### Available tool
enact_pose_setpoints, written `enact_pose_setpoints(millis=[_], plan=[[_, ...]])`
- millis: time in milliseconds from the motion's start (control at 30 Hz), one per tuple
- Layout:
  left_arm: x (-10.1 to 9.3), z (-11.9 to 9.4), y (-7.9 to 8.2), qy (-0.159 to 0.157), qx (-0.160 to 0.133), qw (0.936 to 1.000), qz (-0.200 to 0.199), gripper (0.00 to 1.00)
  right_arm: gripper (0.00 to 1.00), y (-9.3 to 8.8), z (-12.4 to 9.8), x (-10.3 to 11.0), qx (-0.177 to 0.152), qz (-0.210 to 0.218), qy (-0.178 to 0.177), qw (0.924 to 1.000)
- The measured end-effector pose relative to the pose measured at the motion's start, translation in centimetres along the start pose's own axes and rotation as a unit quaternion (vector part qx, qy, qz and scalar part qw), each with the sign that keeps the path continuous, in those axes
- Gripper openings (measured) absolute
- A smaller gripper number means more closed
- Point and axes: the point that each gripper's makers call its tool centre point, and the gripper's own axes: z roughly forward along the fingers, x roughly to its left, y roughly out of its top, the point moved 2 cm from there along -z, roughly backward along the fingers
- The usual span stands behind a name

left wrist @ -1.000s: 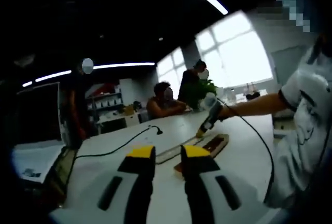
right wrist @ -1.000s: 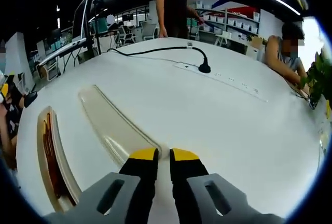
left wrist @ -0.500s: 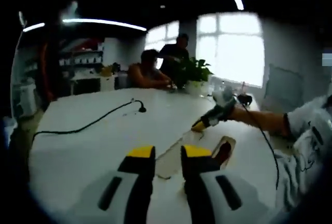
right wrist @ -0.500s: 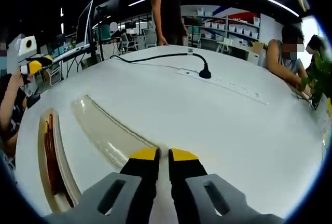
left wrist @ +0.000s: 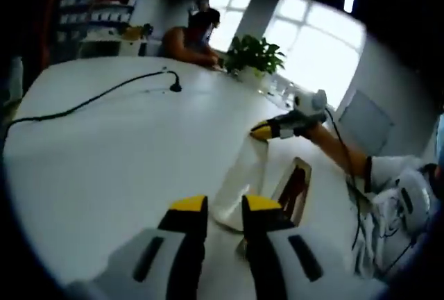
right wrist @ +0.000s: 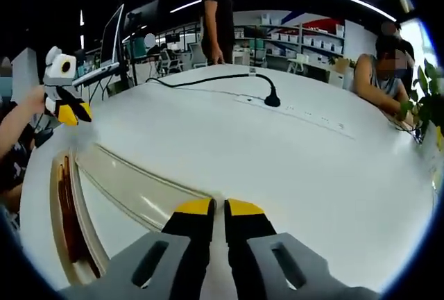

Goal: Arrange the utensils inside the cutlery case until each visible utensil rests in its matching compartment.

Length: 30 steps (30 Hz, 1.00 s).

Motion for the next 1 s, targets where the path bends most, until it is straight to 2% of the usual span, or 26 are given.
enact_pose_setpoints(millis=[167, 400, 533, 633, 767, 1000], plan=[[-0.3, 0.8, -0.8, 0.000, 0.031, 0.9994, -0.014, 0.19, 0.04, 0.0, 0.0, 0.1, -0.005, 0.007, 0.001, 1.0000], [-0.3, 0.9, -1.6, 0.007, 0.039, 0.9989, -0.024, 0.19, 0.04, -0.1, 0.1, 0.1, -0.015, 0.026, 0.004, 0.9995], [-0.2, 0.9, -2.4, 0.012, 0.060, 0.9979, -0.025, 0.19, 0.04, -0.2, 0.1, 0.2, -0.021, 0.033, 0.002, 0.9992], [-0.6, 0.8, -2.8, -0.006, 0.081, 0.9963, -0.029, 0.19, 0.04, -0.2, 0.2, 0.2, -0.027, 0.038, 0.001, 0.9989], [-0.4, 1.2, -3.6, 0.009, 0.109, 0.9937, -0.025, 0.15, 0.04, -0.2, 0.3, 0.3, -0.028, 0.038, 0.000, 0.9989], [0.0, 1.8, -3.3, 0.008, 0.111, 0.9927, -0.048, 0.05, 0.04, -0.3, 0.3, 0.4, -0.033, 0.036, -0.003, 0.9988]])
